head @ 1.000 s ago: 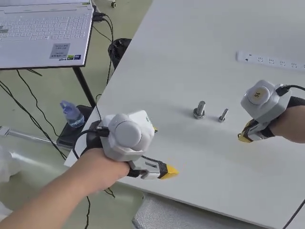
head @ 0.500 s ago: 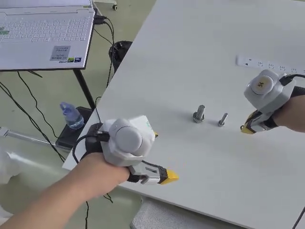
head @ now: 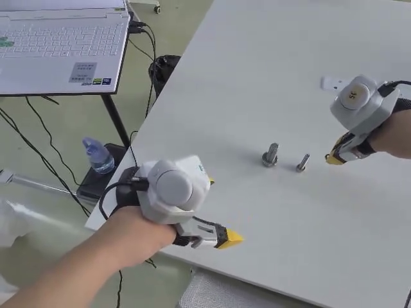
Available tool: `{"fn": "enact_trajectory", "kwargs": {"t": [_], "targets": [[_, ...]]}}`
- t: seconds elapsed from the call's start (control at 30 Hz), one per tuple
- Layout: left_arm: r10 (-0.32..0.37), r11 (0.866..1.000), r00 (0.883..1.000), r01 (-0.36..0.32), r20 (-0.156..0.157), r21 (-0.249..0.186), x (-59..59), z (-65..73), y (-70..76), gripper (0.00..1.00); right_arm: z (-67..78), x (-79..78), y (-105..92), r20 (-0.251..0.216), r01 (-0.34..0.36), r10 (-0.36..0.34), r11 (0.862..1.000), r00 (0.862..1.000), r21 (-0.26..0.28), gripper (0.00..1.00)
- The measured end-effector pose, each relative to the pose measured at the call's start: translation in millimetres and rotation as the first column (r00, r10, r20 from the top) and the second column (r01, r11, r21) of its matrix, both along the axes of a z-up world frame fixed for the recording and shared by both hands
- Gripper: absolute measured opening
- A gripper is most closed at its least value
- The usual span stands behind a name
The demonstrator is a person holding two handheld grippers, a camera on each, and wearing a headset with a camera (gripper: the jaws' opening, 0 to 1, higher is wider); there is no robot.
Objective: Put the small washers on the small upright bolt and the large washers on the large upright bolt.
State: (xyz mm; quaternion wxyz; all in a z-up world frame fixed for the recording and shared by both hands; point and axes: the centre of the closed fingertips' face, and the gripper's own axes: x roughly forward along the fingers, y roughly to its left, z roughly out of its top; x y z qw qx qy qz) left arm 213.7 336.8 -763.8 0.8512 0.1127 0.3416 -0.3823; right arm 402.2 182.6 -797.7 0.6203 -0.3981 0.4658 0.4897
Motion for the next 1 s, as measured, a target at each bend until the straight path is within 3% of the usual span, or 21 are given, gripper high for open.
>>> {"fn": "enact_trajectory", "kwargs": {"t": [0.6,0.8,1.0], "targets": [[0.041,0.998,0.999,-0.041,0.010,-0.040,5.2,1.4,-1.8,0.79,-6.4,-5.0,28.9,-0.005,-0.061,0.061,0.998,0.998,0.018,0.12],[0.047,0.997,0.999,-0.046,0.016,-0.067,4.9,1.7,-3.8,0.84,-12.2,-2.9,33.0,-0.012,-0.071,0.071,0.997,0.997,0.020,0.12],[0.045,0.997,0.999,-0.045,0.007,-0.066,5.2,-2.4,-4.8,0.85,-15.4,-3.4,33.2,-0.017,-0.074,0.074,0.997,0.997,0.015,0.12]]}}
